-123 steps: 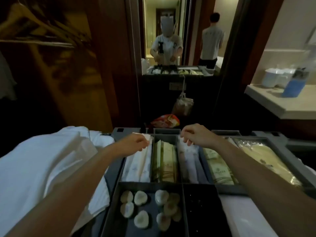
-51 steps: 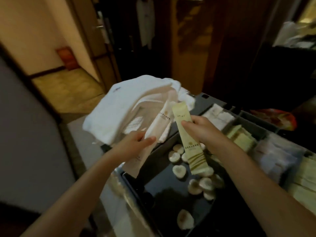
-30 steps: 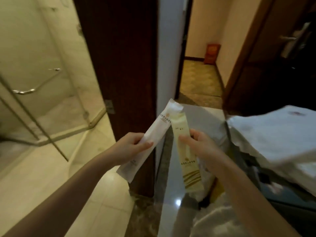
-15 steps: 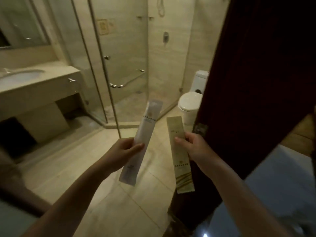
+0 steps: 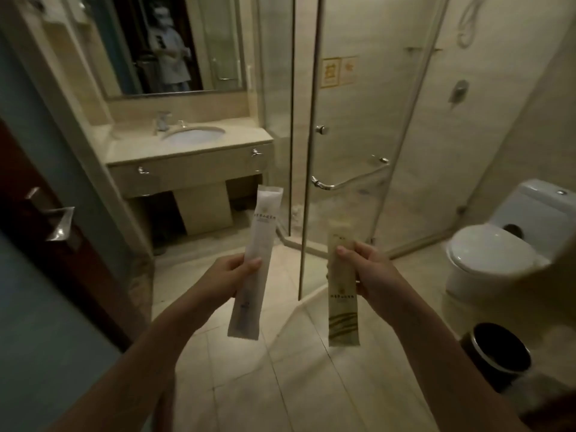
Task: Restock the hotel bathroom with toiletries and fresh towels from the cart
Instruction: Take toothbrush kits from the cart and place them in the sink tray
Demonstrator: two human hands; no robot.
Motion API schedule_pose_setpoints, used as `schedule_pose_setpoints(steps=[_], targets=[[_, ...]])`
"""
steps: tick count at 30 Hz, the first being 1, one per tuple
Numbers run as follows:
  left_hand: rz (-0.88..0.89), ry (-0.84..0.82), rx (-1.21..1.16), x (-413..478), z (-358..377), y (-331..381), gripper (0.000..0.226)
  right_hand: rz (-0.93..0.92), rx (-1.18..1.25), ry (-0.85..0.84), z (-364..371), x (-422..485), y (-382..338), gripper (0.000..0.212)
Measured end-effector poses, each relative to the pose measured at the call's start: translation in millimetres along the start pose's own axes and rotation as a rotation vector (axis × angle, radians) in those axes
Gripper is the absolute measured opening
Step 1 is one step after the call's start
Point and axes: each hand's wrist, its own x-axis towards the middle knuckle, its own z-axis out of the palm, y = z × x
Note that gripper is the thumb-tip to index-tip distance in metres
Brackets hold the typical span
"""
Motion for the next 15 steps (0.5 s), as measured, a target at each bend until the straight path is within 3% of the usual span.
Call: schedule_pose_setpoints(steps=[9,15], targets=[[-0.072,0.176,-0.161,66.0,-32.6,-3.2,0.012,-0.01,0.121,-0.107,15.1,129.3,-30.0,0.024],[-0.111,0.23,-0.215,124.6,-84.3,-15.5,0.028,0.036,0.134,-0.159,68.3,206.5,-27.3,0.029]])
